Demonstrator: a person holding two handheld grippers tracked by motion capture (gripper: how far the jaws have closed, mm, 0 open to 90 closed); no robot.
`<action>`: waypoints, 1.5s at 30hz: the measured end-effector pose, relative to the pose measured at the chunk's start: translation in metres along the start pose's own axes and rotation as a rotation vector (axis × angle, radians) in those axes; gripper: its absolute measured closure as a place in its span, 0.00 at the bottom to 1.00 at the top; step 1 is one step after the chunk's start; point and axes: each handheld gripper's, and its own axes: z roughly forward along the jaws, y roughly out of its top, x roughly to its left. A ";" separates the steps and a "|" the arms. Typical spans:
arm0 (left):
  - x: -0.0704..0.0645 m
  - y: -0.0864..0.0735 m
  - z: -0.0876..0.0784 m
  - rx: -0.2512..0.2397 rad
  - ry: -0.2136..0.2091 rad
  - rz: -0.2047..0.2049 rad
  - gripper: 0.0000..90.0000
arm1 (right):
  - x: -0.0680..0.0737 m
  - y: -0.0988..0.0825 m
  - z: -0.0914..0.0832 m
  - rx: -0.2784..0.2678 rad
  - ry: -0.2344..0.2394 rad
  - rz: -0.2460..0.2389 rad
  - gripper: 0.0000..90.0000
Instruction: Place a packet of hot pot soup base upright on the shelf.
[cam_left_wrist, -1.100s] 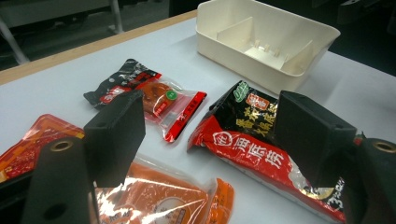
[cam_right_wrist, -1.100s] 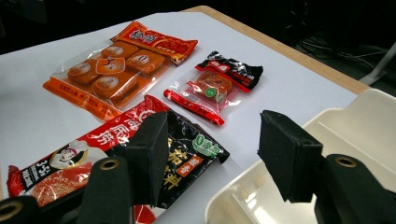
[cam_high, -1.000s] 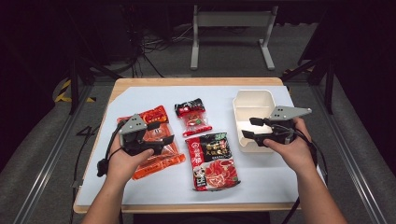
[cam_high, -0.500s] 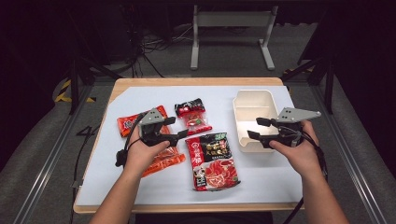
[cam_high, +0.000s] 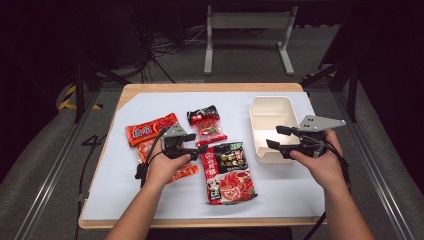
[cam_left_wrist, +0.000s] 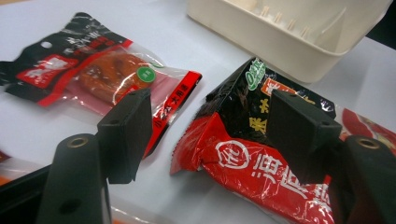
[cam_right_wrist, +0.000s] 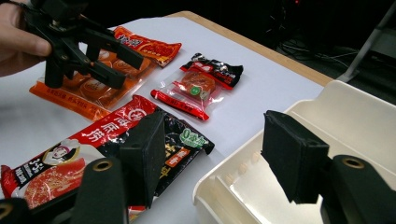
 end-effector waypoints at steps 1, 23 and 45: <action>0.000 -0.001 0.003 0.010 -0.003 -0.004 0.36 | 0.000 0.000 0.000 0.000 0.001 0.002 0.43; 0.001 -0.012 0.033 0.202 -0.002 -0.060 0.59 | 0.004 -0.004 0.004 0.025 -0.004 -0.008 0.42; 0.001 -0.017 0.028 0.175 -0.066 -0.171 0.94 | 0.005 -0.006 0.006 0.037 -0.004 0.005 0.45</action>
